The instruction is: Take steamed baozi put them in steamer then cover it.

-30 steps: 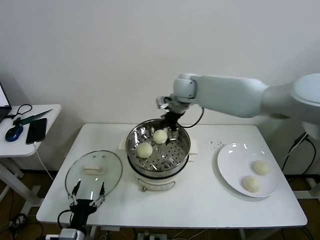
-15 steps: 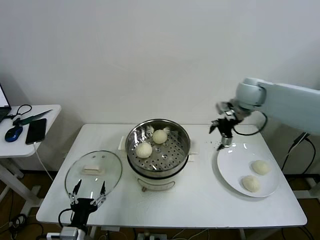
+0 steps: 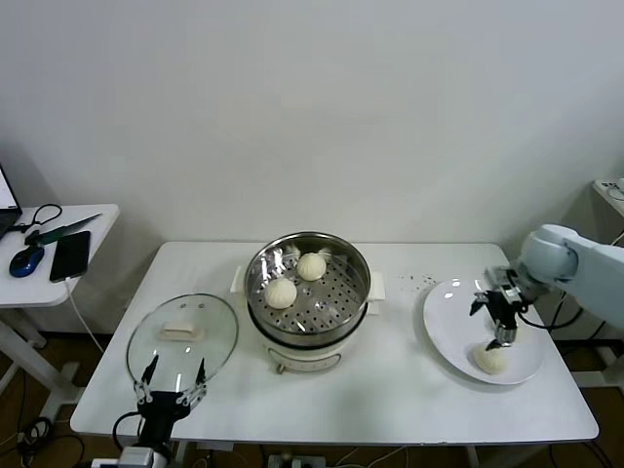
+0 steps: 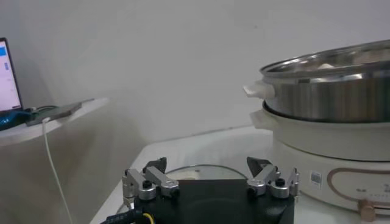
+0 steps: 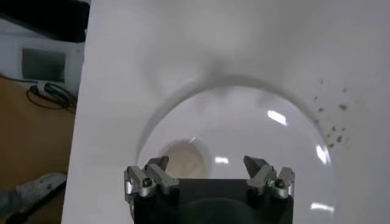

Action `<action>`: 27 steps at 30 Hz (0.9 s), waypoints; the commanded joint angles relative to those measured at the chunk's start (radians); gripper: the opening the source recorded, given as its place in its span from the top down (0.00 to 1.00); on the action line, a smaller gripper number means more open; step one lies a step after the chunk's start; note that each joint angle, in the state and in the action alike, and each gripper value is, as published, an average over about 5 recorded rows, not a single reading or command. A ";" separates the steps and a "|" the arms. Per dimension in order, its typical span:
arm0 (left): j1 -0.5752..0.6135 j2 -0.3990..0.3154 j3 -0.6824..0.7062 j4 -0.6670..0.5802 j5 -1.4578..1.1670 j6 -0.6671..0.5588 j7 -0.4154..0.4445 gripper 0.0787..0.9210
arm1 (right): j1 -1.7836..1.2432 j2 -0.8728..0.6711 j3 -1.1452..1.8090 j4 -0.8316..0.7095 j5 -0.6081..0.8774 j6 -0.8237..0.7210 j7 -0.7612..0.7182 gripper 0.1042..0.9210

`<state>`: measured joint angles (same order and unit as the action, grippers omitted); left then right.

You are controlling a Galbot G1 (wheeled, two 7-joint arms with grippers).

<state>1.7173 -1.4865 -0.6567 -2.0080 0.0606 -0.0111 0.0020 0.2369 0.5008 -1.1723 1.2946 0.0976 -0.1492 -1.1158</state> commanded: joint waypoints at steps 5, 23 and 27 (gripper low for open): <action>0.004 -0.005 0.004 0.007 0.012 0.001 -0.001 0.12 | -0.231 -0.005 0.183 -0.080 -0.128 0.023 0.002 0.12; 0.028 -0.009 0.004 0.008 0.017 -0.008 -0.004 0.12 | -0.229 0.080 0.188 -0.124 -0.137 0.024 -0.001 0.12; 0.032 -0.009 0.005 0.007 0.014 -0.008 -0.004 0.12 | -0.228 0.079 0.188 -0.124 -0.136 0.026 -0.003 0.15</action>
<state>1.7451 -1.4954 -0.6523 -1.9996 0.0755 -0.0191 -0.0020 0.0288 0.5638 -0.9983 1.1822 -0.0284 -0.1249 -1.1177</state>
